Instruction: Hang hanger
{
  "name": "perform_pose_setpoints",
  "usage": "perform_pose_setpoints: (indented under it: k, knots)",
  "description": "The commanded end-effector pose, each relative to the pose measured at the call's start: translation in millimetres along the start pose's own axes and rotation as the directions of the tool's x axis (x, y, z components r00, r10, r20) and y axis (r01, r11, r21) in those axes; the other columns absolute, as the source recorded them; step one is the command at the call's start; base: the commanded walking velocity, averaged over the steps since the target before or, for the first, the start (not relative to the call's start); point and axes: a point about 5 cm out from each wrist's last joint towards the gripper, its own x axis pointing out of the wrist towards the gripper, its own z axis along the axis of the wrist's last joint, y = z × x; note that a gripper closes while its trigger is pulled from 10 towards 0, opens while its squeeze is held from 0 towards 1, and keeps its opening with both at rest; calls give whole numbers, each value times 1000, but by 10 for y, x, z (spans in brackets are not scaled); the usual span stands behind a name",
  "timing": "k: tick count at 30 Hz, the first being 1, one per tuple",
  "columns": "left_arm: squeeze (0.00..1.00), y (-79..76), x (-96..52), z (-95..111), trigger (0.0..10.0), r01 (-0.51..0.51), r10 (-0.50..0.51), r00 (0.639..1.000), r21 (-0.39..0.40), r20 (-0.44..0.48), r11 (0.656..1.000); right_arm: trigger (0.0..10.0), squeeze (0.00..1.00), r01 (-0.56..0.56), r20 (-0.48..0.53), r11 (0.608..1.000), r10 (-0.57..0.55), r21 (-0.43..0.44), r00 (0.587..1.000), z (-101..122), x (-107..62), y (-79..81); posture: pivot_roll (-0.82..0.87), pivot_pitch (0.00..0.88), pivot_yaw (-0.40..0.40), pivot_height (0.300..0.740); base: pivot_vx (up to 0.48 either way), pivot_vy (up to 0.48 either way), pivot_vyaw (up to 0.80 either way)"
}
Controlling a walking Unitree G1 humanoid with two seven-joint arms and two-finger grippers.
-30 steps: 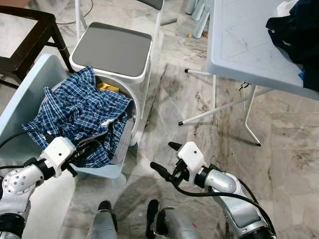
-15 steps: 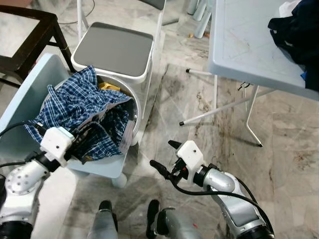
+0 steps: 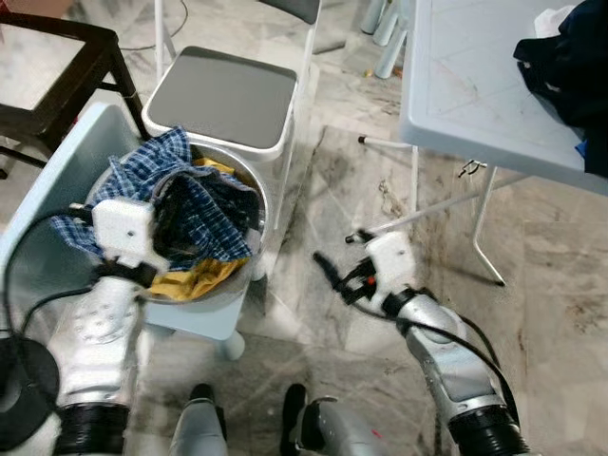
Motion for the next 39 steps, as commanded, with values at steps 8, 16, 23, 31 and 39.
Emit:
perform_pose_setpoints:
  k: [8, 16, 23, 31, 39]
  knots:
    - [0, -630, -3, -151, 8471, 157, -169, 981, -119, -94, 980, 10000, 0, 211, -30, 973, -209, 98, 977, -136, -187, -209, 122, 208, -70, 740, 0, 0, 0]
    - [0, -955, -100, -366, 10000, 244, -287, 942, -233, -173, 941, 10000, 0, 304, -52, 946, -300, 112, 952, -183, -350, -255, 40, 201, -42, 740, 0, 0, -655]
    - [0, -947, -63, -433, 10000, 241, -285, 938, -215, -199, 946, 10000, 0, 308, -43, 943, -305, 123, 951, -206, -313, -254, 59, 165, -34, 740, 0, 0, -524]
    - [0, -848, -154, -578, 10000, 265, -306, 917, -183, -256, 947, 10000, 0, 440, -28, 871, -446, 219, 895, -199, -296, -368, 96, 112, 8, 740, 0, 0, 0]
    - [0, -715, -209, -666, 10000, 235, -283, 914, -187, -290, 954, 10000, 0, 499, -55, 837, -500, 224, 864, -322, -394, -456, 105, 98, 29, 740, 0, 0, -100]
